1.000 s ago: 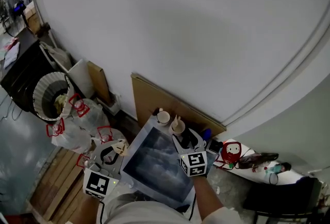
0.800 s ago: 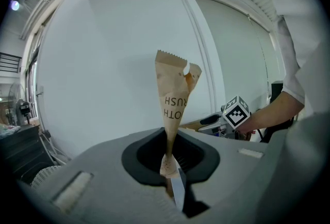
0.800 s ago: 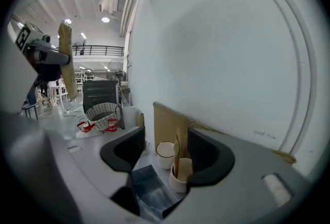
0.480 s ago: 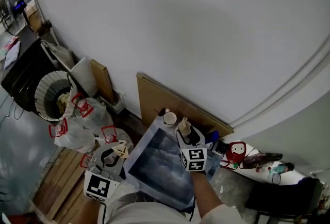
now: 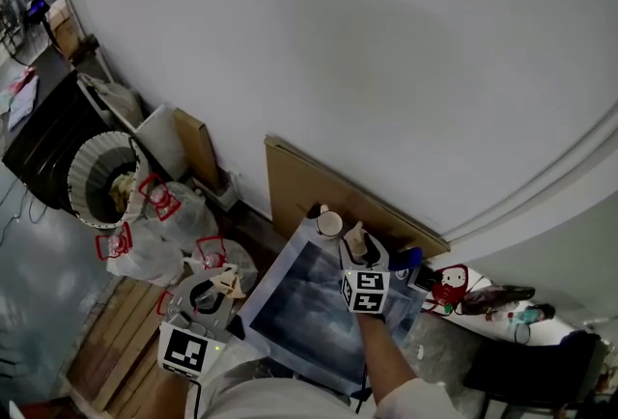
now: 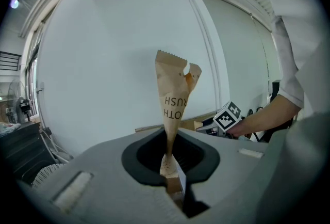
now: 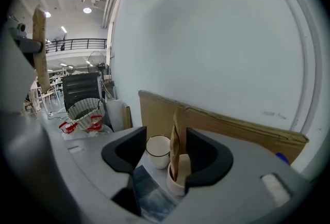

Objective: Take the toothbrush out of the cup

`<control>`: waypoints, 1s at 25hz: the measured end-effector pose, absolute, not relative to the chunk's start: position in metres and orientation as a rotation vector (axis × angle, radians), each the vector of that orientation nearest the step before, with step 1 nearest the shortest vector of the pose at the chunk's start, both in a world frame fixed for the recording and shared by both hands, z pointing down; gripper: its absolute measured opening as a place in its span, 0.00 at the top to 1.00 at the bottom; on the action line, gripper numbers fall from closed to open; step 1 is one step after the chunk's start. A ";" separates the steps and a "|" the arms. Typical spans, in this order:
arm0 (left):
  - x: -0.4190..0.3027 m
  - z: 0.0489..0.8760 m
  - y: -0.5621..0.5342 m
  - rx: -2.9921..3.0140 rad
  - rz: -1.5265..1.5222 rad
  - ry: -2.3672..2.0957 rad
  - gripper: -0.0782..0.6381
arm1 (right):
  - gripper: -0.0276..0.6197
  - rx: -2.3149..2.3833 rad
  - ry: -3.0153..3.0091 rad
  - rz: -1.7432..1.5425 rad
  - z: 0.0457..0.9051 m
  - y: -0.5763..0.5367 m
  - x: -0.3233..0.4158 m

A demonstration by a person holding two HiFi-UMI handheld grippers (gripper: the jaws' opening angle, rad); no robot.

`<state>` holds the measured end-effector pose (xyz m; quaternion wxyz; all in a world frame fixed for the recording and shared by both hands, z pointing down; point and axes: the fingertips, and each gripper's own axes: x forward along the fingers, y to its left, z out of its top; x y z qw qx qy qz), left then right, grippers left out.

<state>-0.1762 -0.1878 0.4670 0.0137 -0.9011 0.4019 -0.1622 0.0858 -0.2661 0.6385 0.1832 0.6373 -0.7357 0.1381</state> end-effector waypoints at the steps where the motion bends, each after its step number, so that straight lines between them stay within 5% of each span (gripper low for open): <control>1: -0.177 0.466 -0.189 -2.810 -0.504 1.252 0.85 | 0.59 1.803 -2.063 0.380 0.639 -0.268 0.086; 25: -0.197 0.479 -0.209 -2.828 -0.534 1.287 0.85 | 0.77 1.633 -1.712 0.294 0.679 -0.292 0.086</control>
